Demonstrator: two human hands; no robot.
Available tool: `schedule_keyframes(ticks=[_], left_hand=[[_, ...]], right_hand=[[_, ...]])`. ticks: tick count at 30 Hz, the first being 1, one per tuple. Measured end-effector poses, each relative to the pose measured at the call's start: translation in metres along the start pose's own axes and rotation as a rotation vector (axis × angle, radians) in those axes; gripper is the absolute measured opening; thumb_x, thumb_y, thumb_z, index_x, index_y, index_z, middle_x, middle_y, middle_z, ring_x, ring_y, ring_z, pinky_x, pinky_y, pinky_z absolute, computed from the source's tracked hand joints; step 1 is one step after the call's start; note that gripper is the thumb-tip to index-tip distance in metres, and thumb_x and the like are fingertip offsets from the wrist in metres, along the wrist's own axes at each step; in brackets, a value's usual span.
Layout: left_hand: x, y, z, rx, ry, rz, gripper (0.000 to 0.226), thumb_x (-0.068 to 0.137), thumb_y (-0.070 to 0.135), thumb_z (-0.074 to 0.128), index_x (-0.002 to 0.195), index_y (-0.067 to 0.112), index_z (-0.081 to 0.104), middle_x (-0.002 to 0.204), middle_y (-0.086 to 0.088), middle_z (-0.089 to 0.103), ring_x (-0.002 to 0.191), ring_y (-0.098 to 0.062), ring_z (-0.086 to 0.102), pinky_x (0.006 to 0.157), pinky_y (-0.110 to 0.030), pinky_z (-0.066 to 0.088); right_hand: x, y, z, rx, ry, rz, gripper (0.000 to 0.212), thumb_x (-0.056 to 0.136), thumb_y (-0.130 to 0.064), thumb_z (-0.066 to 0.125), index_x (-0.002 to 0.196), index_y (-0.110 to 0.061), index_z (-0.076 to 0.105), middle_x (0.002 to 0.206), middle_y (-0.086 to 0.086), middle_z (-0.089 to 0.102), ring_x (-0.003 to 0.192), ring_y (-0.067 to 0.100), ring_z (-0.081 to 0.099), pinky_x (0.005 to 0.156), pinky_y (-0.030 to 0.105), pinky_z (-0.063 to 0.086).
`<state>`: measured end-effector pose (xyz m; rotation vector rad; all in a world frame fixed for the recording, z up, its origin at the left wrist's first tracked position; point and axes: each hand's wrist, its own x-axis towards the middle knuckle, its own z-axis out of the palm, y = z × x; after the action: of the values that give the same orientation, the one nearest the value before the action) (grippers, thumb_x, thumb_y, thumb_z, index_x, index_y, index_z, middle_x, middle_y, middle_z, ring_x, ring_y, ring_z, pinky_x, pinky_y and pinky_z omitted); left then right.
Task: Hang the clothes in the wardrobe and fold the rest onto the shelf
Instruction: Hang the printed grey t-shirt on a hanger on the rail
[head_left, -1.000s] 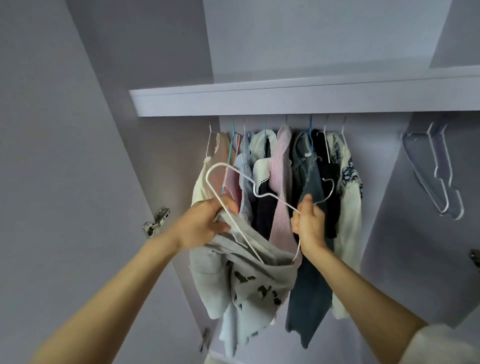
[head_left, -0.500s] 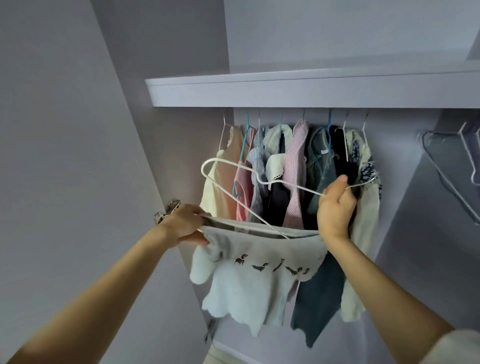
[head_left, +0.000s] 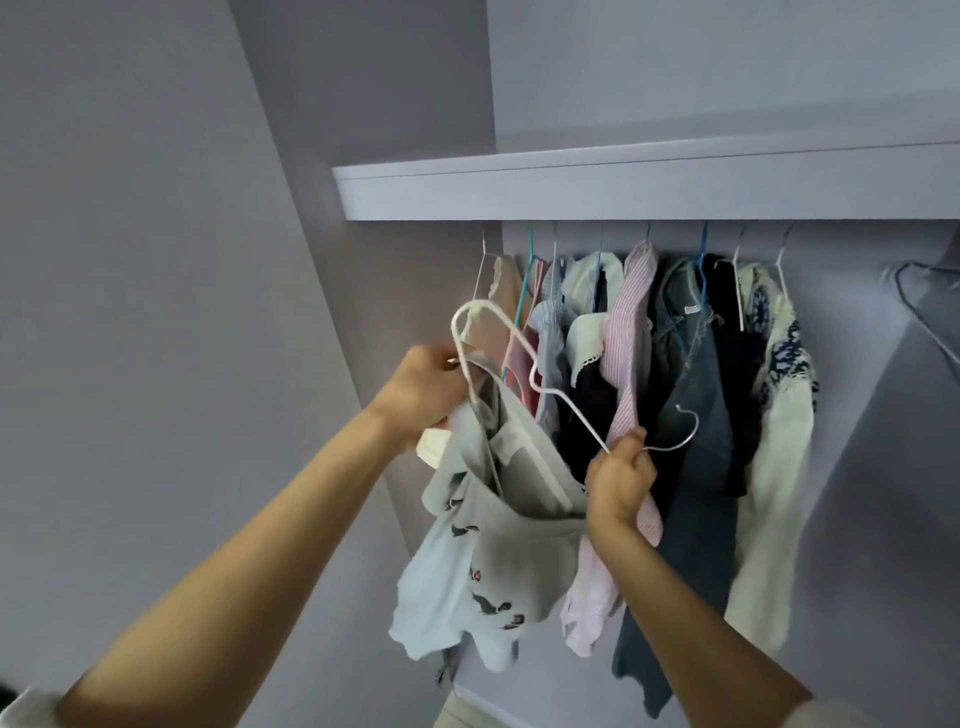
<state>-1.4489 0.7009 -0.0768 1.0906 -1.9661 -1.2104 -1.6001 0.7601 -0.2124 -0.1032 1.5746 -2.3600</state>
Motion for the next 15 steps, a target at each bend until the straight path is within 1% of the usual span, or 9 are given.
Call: schedule_keyframes(ticks=[2,4,6,7,9,10,12,13,15], left_hand=[[0.001,-0.007,-0.016,0.275,0.193,0.107,0.019,0.086,0.011,0.052,0.075,0.011,0.067,0.067,-0.009,0.061,0.062,-0.019,0.045,0.056,-0.027,0.043],[-0.001,-0.019,-0.032,0.527,0.274,0.1,0.024,0.082,0.006,0.046,0.083,0.01,0.069,0.081,-0.014,0.067,0.071,-0.023,0.045,0.064,-0.03,0.044],[-0.004,-0.034,-0.044,0.662,0.277,0.051,0.03,0.082,0.002,0.045,0.09,0.014,0.071,0.092,-0.013,0.067,0.077,-0.027,0.048,0.067,-0.03,0.041],[-0.005,-0.041,-0.048,0.696,0.273,0.026,0.035,0.081,-0.001,0.044,0.092,0.017,0.072,0.094,-0.011,0.066,0.078,-0.027,0.05,0.068,-0.029,0.04],[-0.005,-0.056,-0.055,0.74,0.268,-0.033,0.035,0.082,0.0,0.046,0.094,0.019,0.071,0.099,-0.012,0.065,0.085,-0.031,0.055,0.071,-0.03,0.042],[-0.004,-0.061,-0.059,0.765,0.26,-0.068,0.03,0.083,0.002,0.049,0.094,0.02,0.07,0.102,-0.012,0.064,0.09,-0.033,0.057,0.072,-0.032,0.043],[-0.003,-0.069,-0.065,0.799,0.214,-0.141,0.028,0.083,0.005,0.052,0.094,0.026,0.068,0.107,-0.009,0.063,0.097,-0.033,0.058,0.078,-0.034,0.046],[-0.004,-0.072,-0.067,0.811,0.184,-0.179,0.031,0.082,0.006,0.051,0.094,0.03,0.067,0.108,-0.007,0.063,0.099,-0.032,0.058,0.08,-0.034,0.046],[-0.006,-0.076,-0.067,0.832,0.151,-0.239,0.033,0.082,0.01,0.049,0.095,0.036,0.065,0.108,-0.003,0.062,0.099,-0.029,0.058,0.077,-0.031,0.045]], right_hand=[[0.002,0.002,-0.006,-0.1,-0.019,-0.114,0.047,0.101,-0.016,0.035,0.056,-0.004,0.035,0.061,0.011,0.04,0.066,0.027,0.037,0.064,0.035,0.031],[0.005,-0.005,-0.009,-0.177,-0.04,-0.242,0.045,0.101,-0.015,0.034,0.058,-0.004,0.037,0.063,0.014,0.042,0.066,0.026,0.039,0.064,0.033,0.032],[0.005,-0.017,-0.007,-0.239,-0.059,-0.36,0.044,0.102,-0.015,0.033,0.058,-0.007,0.037,0.063,0.014,0.045,0.066,0.024,0.042,0.064,0.034,0.034],[0.005,-0.023,-0.005,-0.275,-0.066,-0.439,0.042,0.102,-0.014,0.033,0.061,-0.005,0.041,0.063,0.016,0.046,0.066,0.024,0.043,0.064,0.034,0.035],[0.005,-0.034,-0.004,-0.387,-0.107,-0.635,0.04,0.1,-0.011,0.035,0.065,0.002,0.049,0.061,0.023,0.049,0.062,0.025,0.046,0.062,0.038,0.036],[0.005,-0.038,-0.005,-0.473,-0.148,-0.74,0.039,0.098,-0.012,0.036,0.067,0.006,0.052,0.061,0.026,0.053,0.059,0.03,0.051,0.061,0.041,0.039],[0.006,-0.044,-0.009,-0.693,-0.231,-0.933,0.041,0.095,-0.016,0.036,0.076,0.012,0.059,0.062,0.032,0.059,0.056,0.045,0.059,0.056,0.047,0.045],[0.008,-0.046,-0.012,-0.793,-0.263,-1.003,0.045,0.096,-0.02,0.035,0.077,0.012,0.061,0.059,0.032,0.06,0.052,0.048,0.059,0.052,0.047,0.047],[0.012,-0.048,-0.016,-0.936,-0.296,-1.089,0.049,0.094,-0.025,0.032,0.072,0.008,0.061,0.048,0.028,0.057,0.041,0.044,0.056,0.043,0.043,0.046]])
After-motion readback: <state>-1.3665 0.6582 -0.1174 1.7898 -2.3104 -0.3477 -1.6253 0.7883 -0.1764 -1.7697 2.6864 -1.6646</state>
